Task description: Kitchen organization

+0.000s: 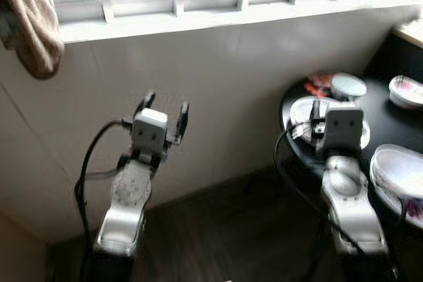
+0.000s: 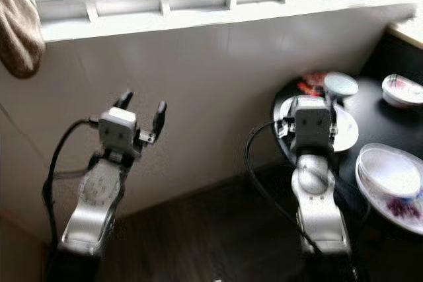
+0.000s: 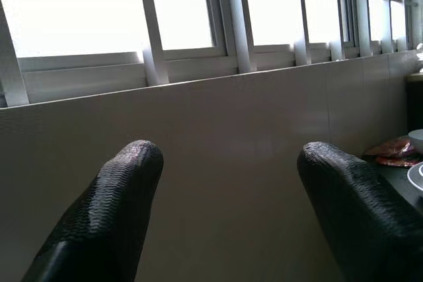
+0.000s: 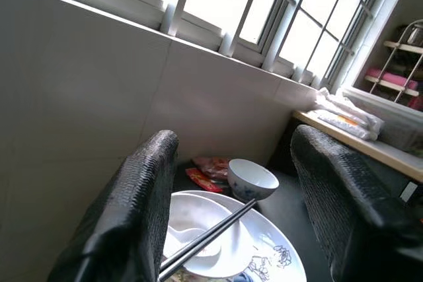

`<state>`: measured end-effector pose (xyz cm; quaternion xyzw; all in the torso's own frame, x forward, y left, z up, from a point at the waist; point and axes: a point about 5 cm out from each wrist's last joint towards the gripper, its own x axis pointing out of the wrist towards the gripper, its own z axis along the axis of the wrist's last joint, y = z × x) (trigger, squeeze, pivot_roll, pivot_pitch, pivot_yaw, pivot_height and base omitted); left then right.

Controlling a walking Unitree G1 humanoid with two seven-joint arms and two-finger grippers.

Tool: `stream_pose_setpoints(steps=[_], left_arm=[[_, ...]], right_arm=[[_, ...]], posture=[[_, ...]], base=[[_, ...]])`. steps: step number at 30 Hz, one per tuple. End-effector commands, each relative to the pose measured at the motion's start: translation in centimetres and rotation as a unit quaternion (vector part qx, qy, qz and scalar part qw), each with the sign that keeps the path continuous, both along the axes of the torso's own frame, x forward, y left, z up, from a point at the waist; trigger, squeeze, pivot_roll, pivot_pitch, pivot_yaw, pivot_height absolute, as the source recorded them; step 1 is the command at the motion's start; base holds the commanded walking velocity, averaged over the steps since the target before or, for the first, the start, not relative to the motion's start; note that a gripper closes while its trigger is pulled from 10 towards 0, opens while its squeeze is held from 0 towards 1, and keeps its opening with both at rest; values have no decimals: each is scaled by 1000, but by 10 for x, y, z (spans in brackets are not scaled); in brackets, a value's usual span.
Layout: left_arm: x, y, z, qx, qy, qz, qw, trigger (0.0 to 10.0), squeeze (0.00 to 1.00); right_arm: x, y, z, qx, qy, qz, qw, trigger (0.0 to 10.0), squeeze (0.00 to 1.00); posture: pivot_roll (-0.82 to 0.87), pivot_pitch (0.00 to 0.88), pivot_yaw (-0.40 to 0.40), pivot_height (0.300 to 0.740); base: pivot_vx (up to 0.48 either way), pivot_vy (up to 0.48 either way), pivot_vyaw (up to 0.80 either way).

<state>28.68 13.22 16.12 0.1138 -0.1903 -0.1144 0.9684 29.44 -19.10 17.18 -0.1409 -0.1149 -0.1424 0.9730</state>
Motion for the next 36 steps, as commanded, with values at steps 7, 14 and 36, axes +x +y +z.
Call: stream_pose_setpoints(steps=[7,14,36], left_arm=[[0,1,2,1,-6,0,1000,10000,0],[0,2,2,3,-4,4,1000,10000,0],[1,2,0,2,-1,6,1000,10000,0]], right_arm=[[1,-1,0,-5,3,-9,1000,10000,0],[1,-1,-1,-4,6,-11,1000,10000,0],[4,7,-9,15,28,13,999,10000,0]], posture=[[-53,0,-73,740],[-52,0,-72,740],[-49,0,-73,740]], base=[[0,-327,-800],[0,-69,-800],[0,-186,-73]])
